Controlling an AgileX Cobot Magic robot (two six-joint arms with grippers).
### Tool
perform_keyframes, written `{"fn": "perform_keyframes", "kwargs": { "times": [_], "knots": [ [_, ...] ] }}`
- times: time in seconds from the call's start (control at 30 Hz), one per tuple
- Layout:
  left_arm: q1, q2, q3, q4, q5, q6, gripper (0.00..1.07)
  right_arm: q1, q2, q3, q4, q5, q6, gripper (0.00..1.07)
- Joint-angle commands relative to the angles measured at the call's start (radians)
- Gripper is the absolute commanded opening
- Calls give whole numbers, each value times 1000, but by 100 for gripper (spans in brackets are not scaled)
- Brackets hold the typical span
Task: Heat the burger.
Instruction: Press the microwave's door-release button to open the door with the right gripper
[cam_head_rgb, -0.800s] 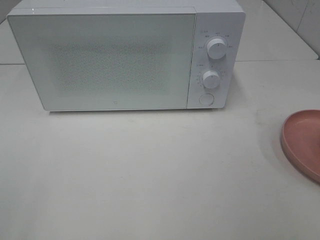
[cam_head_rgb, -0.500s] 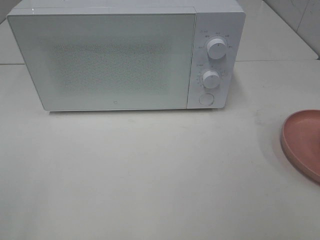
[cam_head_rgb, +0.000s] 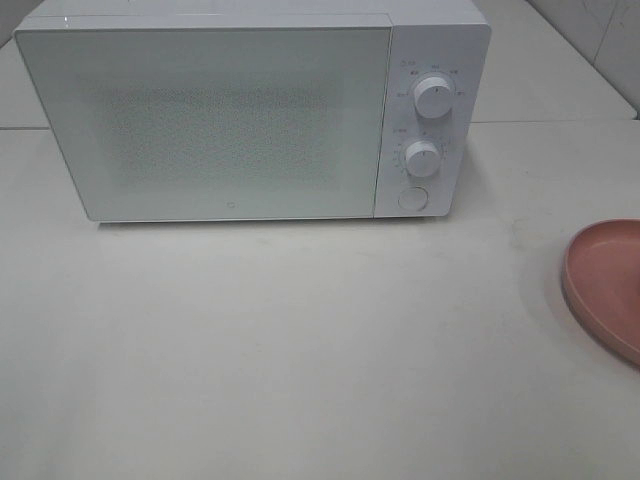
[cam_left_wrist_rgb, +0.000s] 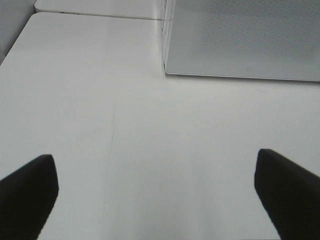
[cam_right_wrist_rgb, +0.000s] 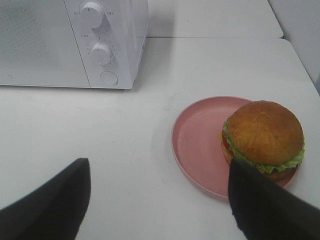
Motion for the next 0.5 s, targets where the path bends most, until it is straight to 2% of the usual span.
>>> {"fn": "perform_keyframes", "kwargs": {
  "times": [0.03, 0.5],
  "knots": [
    [1, -4, 0, -6, 2, -7, 100, -2, 27, -9, -5, -22, 2, 76],
    [1, -4, 0, -6, 2, -7, 100, -2, 252, -1, -3, -256, 2, 76]
  ]
}}
